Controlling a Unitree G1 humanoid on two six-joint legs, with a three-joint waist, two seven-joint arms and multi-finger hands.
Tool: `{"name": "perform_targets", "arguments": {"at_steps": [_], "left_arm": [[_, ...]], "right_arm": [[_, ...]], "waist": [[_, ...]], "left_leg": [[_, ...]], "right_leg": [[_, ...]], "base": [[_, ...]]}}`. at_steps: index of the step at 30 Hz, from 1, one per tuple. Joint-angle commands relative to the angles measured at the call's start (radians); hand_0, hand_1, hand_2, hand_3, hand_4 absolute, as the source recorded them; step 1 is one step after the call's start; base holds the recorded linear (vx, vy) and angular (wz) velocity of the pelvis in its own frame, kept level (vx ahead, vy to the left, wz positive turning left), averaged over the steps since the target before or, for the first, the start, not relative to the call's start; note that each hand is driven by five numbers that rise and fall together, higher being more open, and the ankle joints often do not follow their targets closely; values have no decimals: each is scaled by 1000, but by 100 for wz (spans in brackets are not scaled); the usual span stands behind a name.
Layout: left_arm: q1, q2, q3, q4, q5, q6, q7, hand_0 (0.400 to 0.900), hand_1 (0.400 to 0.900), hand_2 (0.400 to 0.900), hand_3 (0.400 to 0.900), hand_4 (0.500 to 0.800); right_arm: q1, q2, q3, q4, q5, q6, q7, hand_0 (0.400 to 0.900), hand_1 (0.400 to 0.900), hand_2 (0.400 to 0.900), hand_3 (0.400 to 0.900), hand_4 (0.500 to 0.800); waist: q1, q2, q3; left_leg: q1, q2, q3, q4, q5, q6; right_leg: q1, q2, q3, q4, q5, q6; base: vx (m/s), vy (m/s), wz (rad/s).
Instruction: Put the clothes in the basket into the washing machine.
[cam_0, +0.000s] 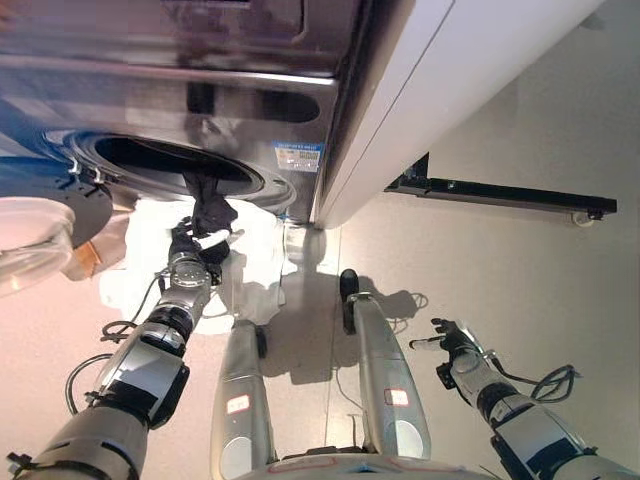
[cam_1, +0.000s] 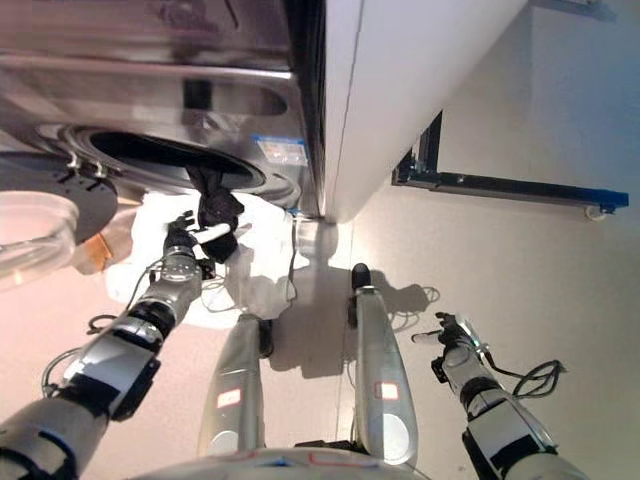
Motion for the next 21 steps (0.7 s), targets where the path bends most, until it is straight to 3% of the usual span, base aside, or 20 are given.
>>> {"name": "perform_targets", "arguments": {"at_steps": [1,2,3,9,21], "left_arm": [[4,57,32,-49,-6,-9,85,900,900,900,900,800],[-1,65,38,-56,-9,-5,97,900,900,900,900,800],[-2,69,41,-58,-8,-2,101,900,900,900,900,800],[-30,131,49,-100,30,25,115,900,900,900,900,800],[-126,207,18,-122,36,68,103,900,900,900,900,800]], "right_arm": [[101,-40,20,4,34,9,-20,900,900,900,900,800],[108,-41,25,-5,40,10,-18,900,900,900,900,800],[114,-42,27,-11,43,10,-18,900,900,900,900,800],[164,-54,19,-47,63,5,-19,900,900,900,900,800],[193,-83,-16,-37,76,-20,-10,900,900,900,900,800]], "waist": [[29,-23,-55],[37,-33,-53],[43,-36,-49],[58,-70,-29],[30,-69,15]], "left_leg": [[-86,-5,7,12,27,127],[-124,-9,-4,48,22,129],[-137,-9,-15,92,-24,127],[-274,-14,-49,222,-51,135],[-416,-18,-66,371,-88,150]], "right_leg": [[-28,-30,33,73,-28,-6],[-47,-30,29,91,-33,-8],[-54,-28,30,129,-73,-1],[-147,-29,11,209,-84,-6],[-280,-26,17,315,-102,-22]], "base": [[-42,-92,13],[70,-52,6],[63,-61,7],[2,-53,6],[-1,3,1]]}}
